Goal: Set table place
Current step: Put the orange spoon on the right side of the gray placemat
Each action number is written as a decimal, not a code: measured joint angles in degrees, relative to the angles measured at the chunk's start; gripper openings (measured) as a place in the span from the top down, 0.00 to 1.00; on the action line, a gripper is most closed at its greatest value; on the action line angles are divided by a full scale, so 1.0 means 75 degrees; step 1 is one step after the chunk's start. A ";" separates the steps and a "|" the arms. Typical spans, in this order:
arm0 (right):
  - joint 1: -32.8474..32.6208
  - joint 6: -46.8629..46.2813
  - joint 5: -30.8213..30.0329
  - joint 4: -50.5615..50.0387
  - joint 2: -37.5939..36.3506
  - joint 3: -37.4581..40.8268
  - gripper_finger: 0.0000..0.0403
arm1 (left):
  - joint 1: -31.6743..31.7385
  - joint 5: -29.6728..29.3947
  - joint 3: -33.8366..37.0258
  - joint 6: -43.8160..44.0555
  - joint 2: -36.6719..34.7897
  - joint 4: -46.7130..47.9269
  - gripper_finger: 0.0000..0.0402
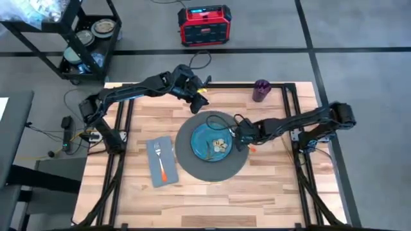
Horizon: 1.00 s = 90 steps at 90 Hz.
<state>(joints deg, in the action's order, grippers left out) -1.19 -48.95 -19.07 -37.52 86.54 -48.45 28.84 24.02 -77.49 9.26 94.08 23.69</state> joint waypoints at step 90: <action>0.0396 0.2244 0.0253 0.0575 0.0678 0.0002 0.53 | 0.0000 0.0002 0.0000 -0.0542 0.0000 0.0995 0.81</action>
<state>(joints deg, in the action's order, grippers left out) 1.78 -32.13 -17.17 -33.21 91.62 -48.43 28.84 24.03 -77.49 5.19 94.08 31.16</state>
